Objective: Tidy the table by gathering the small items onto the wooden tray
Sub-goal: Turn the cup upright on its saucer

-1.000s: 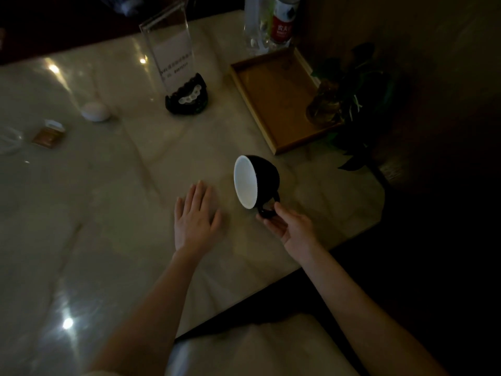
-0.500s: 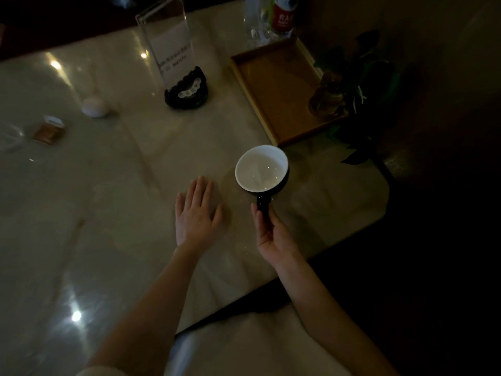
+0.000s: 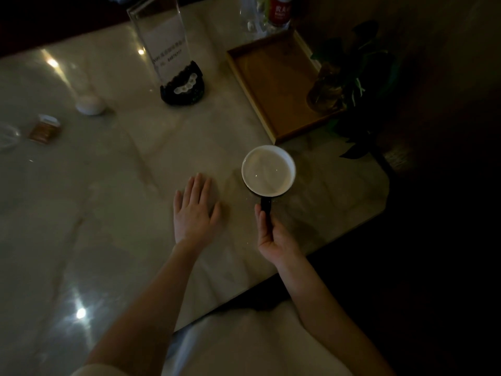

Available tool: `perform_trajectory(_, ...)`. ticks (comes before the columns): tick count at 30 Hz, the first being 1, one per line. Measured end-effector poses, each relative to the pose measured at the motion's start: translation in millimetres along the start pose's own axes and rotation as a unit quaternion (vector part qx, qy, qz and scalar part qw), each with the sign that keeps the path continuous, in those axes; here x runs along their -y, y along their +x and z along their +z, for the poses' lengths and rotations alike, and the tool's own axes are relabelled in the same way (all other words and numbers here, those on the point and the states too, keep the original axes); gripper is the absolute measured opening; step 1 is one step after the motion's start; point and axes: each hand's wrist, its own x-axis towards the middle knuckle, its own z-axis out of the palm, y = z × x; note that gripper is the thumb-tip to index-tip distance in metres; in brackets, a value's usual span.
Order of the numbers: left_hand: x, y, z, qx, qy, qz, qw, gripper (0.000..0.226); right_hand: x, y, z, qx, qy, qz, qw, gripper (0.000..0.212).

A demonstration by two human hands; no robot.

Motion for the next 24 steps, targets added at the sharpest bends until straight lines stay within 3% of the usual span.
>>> perform_trajectory(5, 0.0, -0.2, -0.6, -0.001, -0.005, 0.002, 1.000, 0.063, 1.4, 0.8, 2.7, -0.027, -0.058, -0.026, 0.998, 0.031)
perform_trajectory(13, 0.1, -0.5, -0.2, -0.003, -0.011, 0.000, 1.000, 0.064, 10.2, -4.4, 2.7, -0.011, -0.176, -0.095, 0.980, 0.033)
perform_trajectory(20, 0.9, 0.0, 1.9, -0.002, 0.002, 0.003, 1.000, 0.066, 4.3, -1.6, -0.8, 0.052, -0.135, -0.064, 0.987, 0.024)
perform_trajectory(24, 1.3, -0.3, 1.4, -0.004, -0.001, 0.001, 1.000, 0.065, 5.6, -2.6, -5.3, 0.043, -0.169, -0.087, 0.981, 0.017)
